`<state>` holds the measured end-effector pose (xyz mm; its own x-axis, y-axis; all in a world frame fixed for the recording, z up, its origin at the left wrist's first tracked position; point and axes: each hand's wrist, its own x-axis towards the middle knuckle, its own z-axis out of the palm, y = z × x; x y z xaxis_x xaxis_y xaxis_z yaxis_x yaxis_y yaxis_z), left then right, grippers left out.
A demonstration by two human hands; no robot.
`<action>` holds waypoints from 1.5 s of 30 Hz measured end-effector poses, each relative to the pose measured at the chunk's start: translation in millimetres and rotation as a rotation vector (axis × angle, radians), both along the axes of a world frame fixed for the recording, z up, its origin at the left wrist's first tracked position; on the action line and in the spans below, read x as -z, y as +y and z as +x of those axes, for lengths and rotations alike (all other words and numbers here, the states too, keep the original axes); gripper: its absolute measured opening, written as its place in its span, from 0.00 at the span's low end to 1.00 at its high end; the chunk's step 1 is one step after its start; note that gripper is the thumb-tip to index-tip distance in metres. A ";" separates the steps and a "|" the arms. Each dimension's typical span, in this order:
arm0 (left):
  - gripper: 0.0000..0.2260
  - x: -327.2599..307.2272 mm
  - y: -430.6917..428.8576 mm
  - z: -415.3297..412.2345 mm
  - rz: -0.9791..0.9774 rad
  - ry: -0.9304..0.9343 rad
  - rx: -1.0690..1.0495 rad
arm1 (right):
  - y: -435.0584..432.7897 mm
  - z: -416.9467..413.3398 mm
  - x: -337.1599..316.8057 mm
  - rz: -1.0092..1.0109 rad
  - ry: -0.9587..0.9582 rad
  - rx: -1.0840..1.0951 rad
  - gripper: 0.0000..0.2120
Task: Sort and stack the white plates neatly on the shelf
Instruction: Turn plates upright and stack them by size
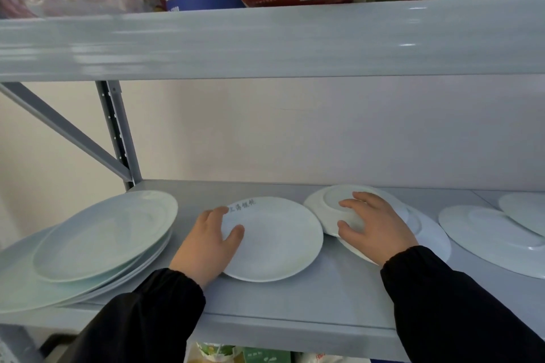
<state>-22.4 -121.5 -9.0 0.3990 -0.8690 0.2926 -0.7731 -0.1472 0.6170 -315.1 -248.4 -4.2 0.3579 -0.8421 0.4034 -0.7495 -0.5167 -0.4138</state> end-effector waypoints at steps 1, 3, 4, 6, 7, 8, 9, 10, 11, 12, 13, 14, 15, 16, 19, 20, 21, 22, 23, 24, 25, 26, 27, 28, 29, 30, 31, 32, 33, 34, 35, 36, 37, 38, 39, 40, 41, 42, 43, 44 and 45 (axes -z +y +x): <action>0.24 1.2 -0.3 1.8 0.011 -0.025 0.050 | -0.2 0.0 0.2 0.006 0.005 -0.001 0.23; 0.26 5.4 0.9 7.4 0.003 -0.040 0.147 | -1.0 0.0 0.9 0.005 0.021 -0.008 0.24; 0.29 7.2 1.8 10.5 -0.005 -0.051 0.177 | -1.4 0.2 1.2 0.003 0.030 -0.012 0.24; 0.33 10.1 3.0 16.6 -0.022 -0.102 0.209 | -2.4 0.9 2.6 -0.002 0.047 -0.023 0.25; 0.33 11.0 2.8 19.6 -0.034 -0.139 0.221 | -2.7 1.3 3.1 0.001 0.058 -0.029 0.26; 0.33 11.3 2.6 22.2 -0.050 -0.175 0.237 | -2.7 1.9 3.0 0.007 0.076 -0.034 0.27; 0.33 11.3 2.6 24.9 -0.059 -0.206 0.252 | -3.2 2.0 3.7 0.016 0.097 -0.038 0.28; 0.33 11.6 2.9 27.6 -0.064 -0.231 0.265 | -3.8 2.3 4.2 0.023 0.119 -0.042 0.31; 0.33 11.4 4.0 29.9 -0.064 -0.250 0.267 | -4.3 2.6 5.0 0.028 0.140 -0.046 0.35; 0.33 11.2 5.2 32.6 -0.064 -0.264 0.261 | -4.8 3.1 5.7 0.030 0.168 -0.048 0.37; 0.33 11.1 6.4 35.5 -0.063 -0.277 0.247 | -5.8 3.8 6.9 0.029 0.196 -0.046 0.38; 0.33 11.1 7.7 38.2 -0.059 -0.298 0.233 | -6.6 4.3 7.9 0.023 0.217 -0.043 0.37; 0.34 11.0 8.5 39.6 -0.052 -0.328 0.225 | -7.7 4.3 8.8 0.016 0.228 -0.039 0.35; 0.34 11.3 8.9 40.0 -0.045 -0.367 0.226 | -8.3 4.1 9.1 0.009 0.235 -0.039 0.34; 0.33 14.2 8.0 37.6 -0.025 -0.471 0.255 | -10.3 2.8 10.8 -0.028 0.259 -0.040 0.30; 0.34 14.4 7.8 35.8 -0.034 -0.488 0.260 | -10.1 3.0 12.0 -0.053 0.271 -0.039 0.28; 0.34 14.4 8.8 34.7 -0.044 -0.498 0.260 | -9.9 4.1 13.3 -0.071 0.280 -0.037 0.27; 0.34 13.2 8.4 32.6 -0.050 -0.511 0.264 | -9.5 3.4 13.5 -0.079 0.281 -0.028 0.26; 0.34 11.7 8.1 30.7 -0.049 -0.525 0.268 | -9.0 2.1 13.3 -0.078 0.285 -0.017 0.26; 0.34 10.7 9.2 30.4 -0.046 -0.535 0.271 | -7.9 2.7 12.8 -0.084 0.297 -0.011 0.26; 0.33 9.9 10.2 29.8 -0.044 -0.546 0.278 | -6.9 2.9 12.0 -0.093 0.305 -0.001 0.26; 0.33 9.6 10.9 28.9 -0.046 -0.557 0.286 | -6.4 2.4 11.2 -0.107 0.303 0.013 0.26; 0.32 9.4 11.5 28.1 -0.049 -0.568 0.290 | -6.3 2.2 10.6 -0.122 0.291 0.032 0.26; 0.32 9.4 12.1 27.5 -0.052 -0.577 0.292 | -6.5 2.3 10.4 -0.144 0.276 0.052 0.27; 0.32 9.4 12.7 27.2 -0.053 -0.580 0.290 | -7.4 2.1 10.9 -0.178 0.269 0.067 0.27; 0.32 9.1 13.4 27.2 -0.055 -0.575 0.288 | -8.6 1.8 11.6 -0.221 0.273 0.080 0.28; 0.33 9.0 14.0 27.3 -0.061 -0.568 0.288 | -10.1 1.2 12.4 -0.261 0.278 0.099 0.29; 0.33 8.6 14.6 27.2 -0.071 -0.565 0.290 | -11.1 0.4 12.3 -0.293 0.275 0.130 0.30; 0.32 8.4 14.9 27.2 -0.082 -0.567 0.295 | -12.1 -1.1 12.1 -0.318 0.261 0.168 0.32; 0.32 8.5 14.8 27.1 -0.093 -0.570 0.301 | -12.7 -2.6 11.6 -0.340 0.241 0.199 0.33; 0.31 9.0 14.9 27.3 -0.105 -0.571 0.304 | -13.2 -4.1 11.3 -0.364 0.215 0.220 0.33; 0.31 9.8 14.8 27.4 -0.115 -0.569 0.306 | -13.3 -5.6 11.2 -0.383 0.184 0.231 0.32; 0.30 10.4 14.7 27.6 -0.122 -0.565 0.308 | -13.1 -6.8 10.5 -0.400 0.145 0.238 0.31; 0.30 10.5 14.7 27.9 -0.126 -0.560 0.310 | -12.7 -7.9 9.3 -0.401 0.088 0.248 0.30; 0.30 10.4 14.7 28.2 -0.129 -0.555 0.312 | -11.5 -8.6 6.9 -0.386 0.015 0.261 0.29; 0.30 9.9 15.0 28.3 -0.134 -0.553 0.313 | -8.5 -8.5 2.7 -0.364 -0.068 0.275 0.29; 0.29 9.2 15.2 28.3 -0.138 -0.552 0.314 | -5.1 -8.5 -1.7 -0.354 -0.147 0.285 0.28; 0.29 8.5 15.5 28.1 -0.143 -0.552 0.314 | -1.4 -8.1 -6.2 -0.362 -0.215 0.292 0.28; 0.29 8.0 15.6 28.0 -0.149 -0.552 0.312 | 2.3 -7.1 -10.7 -0.384 -0.274 0.290 0.27; 0.29 7.8 15.4 27.8 -0.154 -0.553 0.309 | 6.7 -5.3 -15.1 -0.409 -0.321 0.279 0.27; 0.29 7.7 15.3 27.8 -0.156 -0.554 0.307 | 12.2 -2.5 -19.5 -0.438 -0.352 0.262 0.26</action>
<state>5.5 -106.2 -16.7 -0.1065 -0.8503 0.5153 -0.9755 0.1897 0.1114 -317.5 -236.2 15.3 -0.0557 -0.6138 0.7875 -0.7319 -0.5113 -0.4503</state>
